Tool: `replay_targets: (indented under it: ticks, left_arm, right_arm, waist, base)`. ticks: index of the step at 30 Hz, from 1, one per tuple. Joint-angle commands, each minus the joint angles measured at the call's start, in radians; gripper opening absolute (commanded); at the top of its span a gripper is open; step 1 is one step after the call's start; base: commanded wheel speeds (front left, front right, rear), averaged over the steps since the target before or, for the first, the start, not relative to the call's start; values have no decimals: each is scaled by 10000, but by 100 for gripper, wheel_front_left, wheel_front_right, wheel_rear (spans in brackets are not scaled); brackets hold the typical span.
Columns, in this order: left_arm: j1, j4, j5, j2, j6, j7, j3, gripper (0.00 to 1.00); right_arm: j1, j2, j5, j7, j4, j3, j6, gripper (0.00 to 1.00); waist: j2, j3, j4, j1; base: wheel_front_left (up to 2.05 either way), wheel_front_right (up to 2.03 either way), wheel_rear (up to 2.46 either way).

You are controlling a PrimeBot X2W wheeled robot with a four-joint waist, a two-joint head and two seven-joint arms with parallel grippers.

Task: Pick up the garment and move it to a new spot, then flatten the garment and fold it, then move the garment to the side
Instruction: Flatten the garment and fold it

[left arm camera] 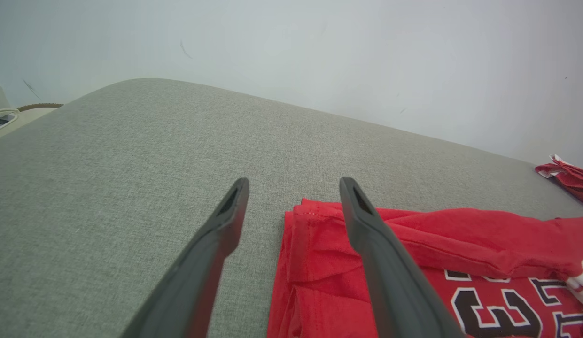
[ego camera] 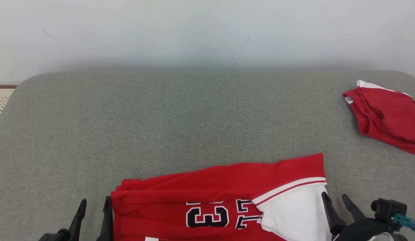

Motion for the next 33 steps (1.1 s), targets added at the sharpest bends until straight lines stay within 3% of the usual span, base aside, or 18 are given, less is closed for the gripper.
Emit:
replay_targets:
  ticks: [1, 16, 17, 18, 26, 33]
  left_arm:
    - [167, -132, 192, -46, 74, -41, 77, 100]
    - [313, -411, 871, -649, -201, -42, 704, 100]
    - [321, -404, 913, -674, -234, -42, 744, 100]
    - [329, -394, 946, -700, -259, -42, 776, 100]
    - [422, -325, 1034, -850, -353, -43, 1113, 100]
    - [394, -321, 1171, -971, -424, -43, 1279, 100]
  right_arm:
    - [-177, 98, -157, 199, 256, -4, 6, 100]
    - [-1290, 592, -630, 1118, 2709, 81, 6, 100]
    - [-1359, 584, -615, 1099, 2729, 196, 6, 43]
    - [-1422, 592, -525, 978, 2677, 294, 8, 0]
    - [-1726, 224, -98, 516, 2761, 575, 5, 0]
    - [-1913, -742, -180, -37, 3331, -230, 0, 0]
  waist:
    - [0, -17, 137, 0]
    - [0, 35, 651, 0]
    - [0, 45, 671, 0]
    - [0, 61, 698, 0]
    - [0, 54, 640, 0]
    - [0, -57, 407, 0]
  base:
    - [0, 0, 0]
    - [0, 0, 0]
    - [0, 0, 0]
    - [0, 0, 0]
    - [0, 0, 0]
    - [0, 0, 0]
